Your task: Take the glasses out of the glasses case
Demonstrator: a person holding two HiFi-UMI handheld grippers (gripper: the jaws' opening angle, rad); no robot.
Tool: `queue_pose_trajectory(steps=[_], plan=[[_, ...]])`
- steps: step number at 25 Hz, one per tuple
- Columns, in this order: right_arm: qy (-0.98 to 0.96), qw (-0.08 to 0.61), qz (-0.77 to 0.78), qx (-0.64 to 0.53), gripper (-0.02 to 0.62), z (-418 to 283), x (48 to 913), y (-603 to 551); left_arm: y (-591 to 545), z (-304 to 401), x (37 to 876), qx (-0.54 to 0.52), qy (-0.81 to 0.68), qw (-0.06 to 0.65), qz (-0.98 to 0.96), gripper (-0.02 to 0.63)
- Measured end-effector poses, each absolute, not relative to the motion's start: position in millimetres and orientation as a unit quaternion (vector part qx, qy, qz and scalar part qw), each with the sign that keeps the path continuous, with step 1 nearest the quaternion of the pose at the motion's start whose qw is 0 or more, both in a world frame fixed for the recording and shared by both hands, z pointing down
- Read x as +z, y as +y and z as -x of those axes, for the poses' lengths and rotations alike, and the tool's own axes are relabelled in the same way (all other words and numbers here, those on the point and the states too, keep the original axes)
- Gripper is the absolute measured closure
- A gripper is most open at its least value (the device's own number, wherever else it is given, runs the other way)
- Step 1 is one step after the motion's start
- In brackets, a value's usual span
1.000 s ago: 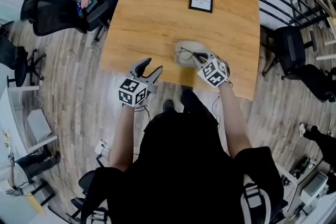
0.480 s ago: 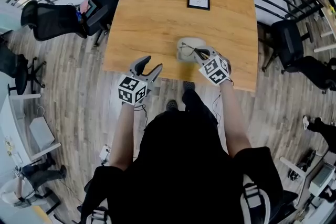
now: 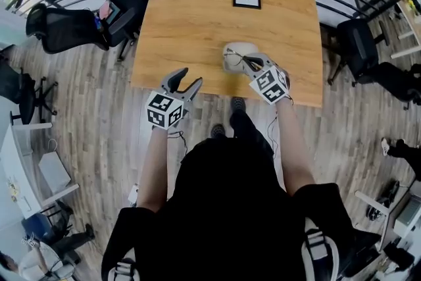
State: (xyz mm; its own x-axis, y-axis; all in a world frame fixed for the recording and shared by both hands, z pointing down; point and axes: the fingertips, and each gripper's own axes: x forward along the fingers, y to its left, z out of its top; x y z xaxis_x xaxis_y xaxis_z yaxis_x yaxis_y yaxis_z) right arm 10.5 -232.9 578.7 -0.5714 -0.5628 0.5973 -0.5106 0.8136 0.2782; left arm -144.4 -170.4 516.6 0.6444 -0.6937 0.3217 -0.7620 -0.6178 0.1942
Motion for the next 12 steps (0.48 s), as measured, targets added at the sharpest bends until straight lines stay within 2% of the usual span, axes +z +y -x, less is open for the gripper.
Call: queue_pose_trajectory(steps=[12], plan=[[-0.877,0.361,-0.315,-0.039,0.574,-12.5,579.7,-226.2,-164.1,152.4,515.7,0.106,-0.401,0.157,-0.896,0.365]])
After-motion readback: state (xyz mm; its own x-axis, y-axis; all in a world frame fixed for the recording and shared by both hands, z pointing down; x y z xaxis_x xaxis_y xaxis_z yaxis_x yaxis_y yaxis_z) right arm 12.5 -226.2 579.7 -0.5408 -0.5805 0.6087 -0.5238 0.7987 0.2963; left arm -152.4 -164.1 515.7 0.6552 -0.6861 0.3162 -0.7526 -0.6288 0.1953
